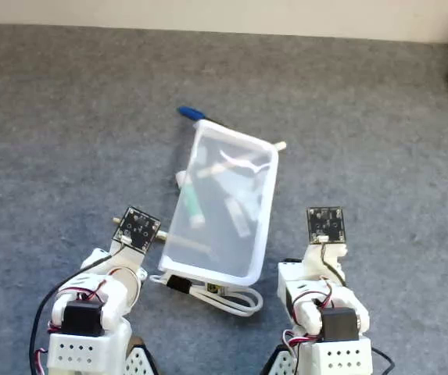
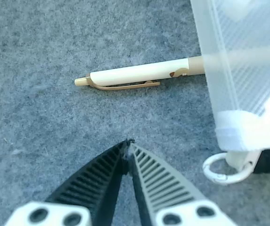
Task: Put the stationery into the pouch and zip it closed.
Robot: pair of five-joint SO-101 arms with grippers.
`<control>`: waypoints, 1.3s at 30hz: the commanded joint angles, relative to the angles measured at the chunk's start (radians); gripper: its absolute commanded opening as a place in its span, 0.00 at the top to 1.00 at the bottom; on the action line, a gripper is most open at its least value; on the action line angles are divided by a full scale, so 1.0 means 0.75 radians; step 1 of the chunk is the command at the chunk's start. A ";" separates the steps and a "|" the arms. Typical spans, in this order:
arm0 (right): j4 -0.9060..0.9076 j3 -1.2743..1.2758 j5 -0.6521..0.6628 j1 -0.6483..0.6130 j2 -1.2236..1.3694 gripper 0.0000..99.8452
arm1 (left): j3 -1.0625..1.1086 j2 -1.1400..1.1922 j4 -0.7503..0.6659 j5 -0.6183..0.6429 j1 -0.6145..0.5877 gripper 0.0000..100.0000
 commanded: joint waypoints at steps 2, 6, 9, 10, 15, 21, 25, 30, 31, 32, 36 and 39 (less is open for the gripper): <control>0.011 0.191 -0.006 -0.011 -0.009 0.98 | 0.030 -0.009 0.006 -0.012 -0.009 0.99; 0.011 0.191 -0.010 -0.009 -0.009 0.98 | 0.030 -0.009 0.006 -0.012 -0.009 0.99; 0.011 0.169 -0.006 0.011 -0.009 0.98 | 0.030 -0.009 0.006 -0.012 -0.009 0.99; 0.011 0.148 -0.006 0.036 -0.009 0.98 | 0.030 -0.009 0.006 -0.012 -0.009 0.99; 0.009 -0.089 -0.008 0.087 -0.009 0.98 | 0.030 -0.009 0.006 -0.012 -0.009 0.99; 0.013 -0.359 -0.012 0.085 -0.005 0.98 | 0.030 -0.009 0.006 -0.012 -0.009 0.99; 0.103 -0.551 -0.012 0.066 -0.003 0.98 | 0.030 -0.009 0.006 -0.012 -0.009 0.99; 0.302 -0.774 -0.012 -0.103 -0.001 0.98 | 0.030 -0.009 0.006 -0.012 -0.009 0.99; 0.332 -0.797 -0.012 -0.136 -0.001 0.98 | 0.030 -0.009 0.006 -0.012 -0.009 0.99; 0.353 -0.809 -0.012 -0.165 -0.001 0.98 | 0.030 -0.009 0.006 -0.012 -0.009 0.99; 0.382 -0.811 -0.002 -0.306 0.081 0.97 | 0.030 -0.009 0.006 -0.012 -0.009 0.99; 0.382 -0.823 0.074 -0.392 0.273 0.97 | 0.030 -0.009 0.006 -0.012 -0.009 0.99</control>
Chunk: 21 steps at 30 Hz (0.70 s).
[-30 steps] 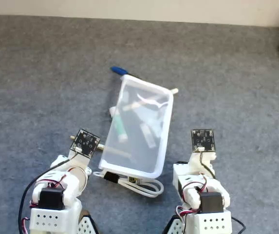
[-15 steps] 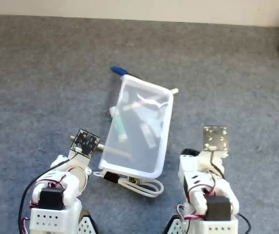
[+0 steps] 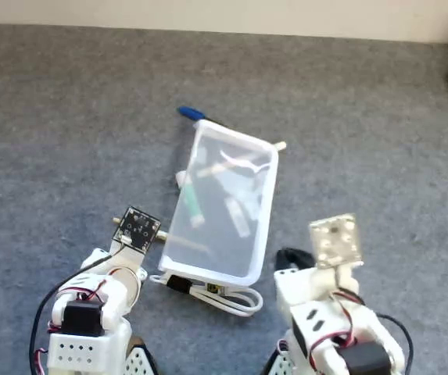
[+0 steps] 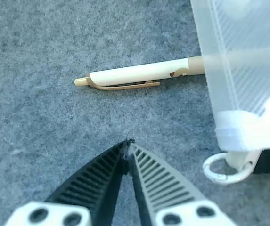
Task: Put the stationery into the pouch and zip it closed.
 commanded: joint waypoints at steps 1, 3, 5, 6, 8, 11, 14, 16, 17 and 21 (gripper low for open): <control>0.007 -0.105 0.090 -0.097 0.253 0.97 | 0.030 -0.009 0.006 -0.012 -0.009 0.99; 0.007 -0.159 0.094 -0.136 0.404 0.94 | 0.030 -0.009 0.006 -0.012 -0.009 0.99; 0.009 -0.195 0.094 -0.167 0.529 0.88 | 0.030 -0.009 0.006 -0.012 -0.009 0.99; 0.009 -0.208 0.094 -0.187 0.580 0.84 | 0.030 -0.009 0.006 -0.012 -0.009 0.99; 0.009 -0.210 0.094 -0.253 0.654 0.81 | 0.030 -0.009 0.006 -0.012 -0.009 0.99; -0.001 -0.208 0.094 -0.379 0.701 0.81 | 0.030 -0.009 0.006 -0.012 -0.009 0.99; -0.003 -0.187 0.094 -0.512 0.703 0.81 | 0.030 -0.009 0.006 -0.012 -0.009 0.99; -0.042 -0.154 0.094 -0.574 0.707 0.81 | 0.030 -0.009 0.006 -0.012 -0.009 0.99; -0.075 -0.126 0.094 -0.607 0.709 0.81 | 0.030 -0.009 0.006 -0.012 -0.009 0.99; -0.185 0.032 0.094 -0.680 0.709 0.82 | 0.030 -0.009 0.006 -0.012 -0.009 0.99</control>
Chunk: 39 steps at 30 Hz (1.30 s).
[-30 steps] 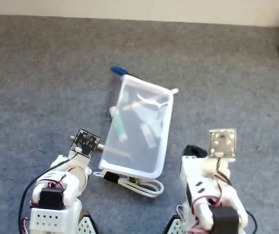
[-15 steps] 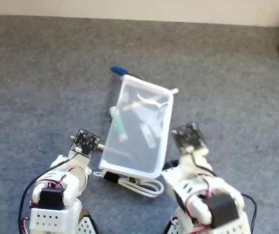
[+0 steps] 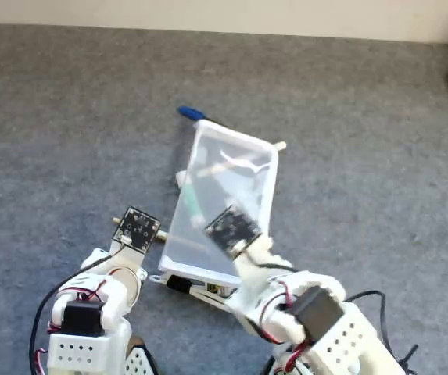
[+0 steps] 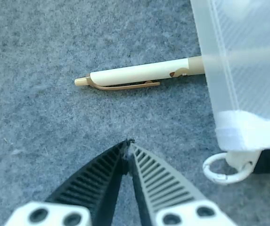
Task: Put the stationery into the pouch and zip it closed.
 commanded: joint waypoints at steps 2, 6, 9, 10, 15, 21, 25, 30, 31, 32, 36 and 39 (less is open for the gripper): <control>-0.075 0.093 0.025 -0.077 0.015 0.82 | 0.030 -0.009 0.006 -0.012 -0.009 0.99; -0.191 0.109 0.025 -0.083 0.017 0.82 | 0.030 -0.009 0.006 -0.012 -0.009 0.99; -0.226 0.171 0.025 -0.081 0.017 0.82 | 0.030 -0.009 0.006 -0.012 -0.009 0.99; -0.234 0.189 0.025 -0.081 0.017 0.82 | 0.030 -0.009 0.006 -0.012 -0.009 0.99; -0.347 0.304 -0.018 -0.083 0.019 0.82 | 0.030 -0.009 0.006 -0.012 -0.009 0.99; -0.375 0.384 -0.068 -0.083 0.019 0.82 | 0.030 -0.009 0.006 -0.012 -0.009 0.99; -0.371 0.388 -0.068 -0.081 0.019 0.82 | 0.030 -0.009 0.006 -0.012 -0.009 0.99; -0.320 0.294 -0.070 -0.034 0.206 0.82 | 0.030 -0.009 0.006 -0.012 -0.009 0.99; -0.328 0.257 -0.070 0.003 0.271 0.82 | 0.030 -0.009 0.006 -0.012 -0.009 0.99; -0.334 0.216 -0.070 0.048 0.343 0.82 | 0.030 -0.009 0.006 -0.012 -0.009 0.99; -0.484 0.042 -0.061 0.238 0.623 0.82 | 0.030 -0.009 0.006 -0.012 -0.009 0.99; -0.590 -0.056 -0.059 0.334 0.785 0.82 | 0.030 -0.009 0.006 -0.012 -0.009 0.99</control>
